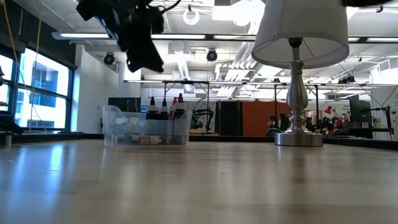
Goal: Pick & Place food coloring
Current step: Put the small brown food coloring bottle into the transparent bin
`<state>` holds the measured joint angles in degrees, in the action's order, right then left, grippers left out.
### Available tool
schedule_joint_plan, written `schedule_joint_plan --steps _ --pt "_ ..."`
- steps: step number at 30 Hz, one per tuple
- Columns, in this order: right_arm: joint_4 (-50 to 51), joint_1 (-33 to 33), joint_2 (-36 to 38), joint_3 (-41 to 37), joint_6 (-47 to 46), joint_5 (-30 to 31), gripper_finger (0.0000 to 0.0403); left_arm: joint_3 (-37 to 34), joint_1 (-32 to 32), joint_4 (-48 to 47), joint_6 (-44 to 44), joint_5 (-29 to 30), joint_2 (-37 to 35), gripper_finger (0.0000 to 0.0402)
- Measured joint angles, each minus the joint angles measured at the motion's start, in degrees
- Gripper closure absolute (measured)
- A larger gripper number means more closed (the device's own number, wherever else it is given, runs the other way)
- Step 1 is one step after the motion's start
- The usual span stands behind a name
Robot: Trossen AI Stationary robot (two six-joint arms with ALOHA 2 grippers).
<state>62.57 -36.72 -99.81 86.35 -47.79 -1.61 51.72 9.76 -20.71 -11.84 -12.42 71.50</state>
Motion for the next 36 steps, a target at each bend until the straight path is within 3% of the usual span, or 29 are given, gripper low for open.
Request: schedule_joint_plan --steps 4,9,22,36 --pt "-12.64 -3.09 0.01 -8.32 -9.85 -3.28 0.0238 -0.02 0.00 -2.21 -0.45 3.79 -0.02 0.0291" --pt "-26.03 -5.16 0.00 -15.93 -10.25 -3.77 0.0209 -0.02 -0.02 -1.24 -0.48 3.82 -0.02 0.0291" --pt "-24.06 -6.40 -0.14 -17.94 -7.30 2.84 0.0194 -0.02 -0.02 1.11 -3.62 1.61 -0.05 0.0291" --pt "-25.57 -6.52 -6.94 -17.93 -5.71 0.85 0.0194 -0.02 -0.02 1.29 -3.66 1.46 -0.07 0.0291"
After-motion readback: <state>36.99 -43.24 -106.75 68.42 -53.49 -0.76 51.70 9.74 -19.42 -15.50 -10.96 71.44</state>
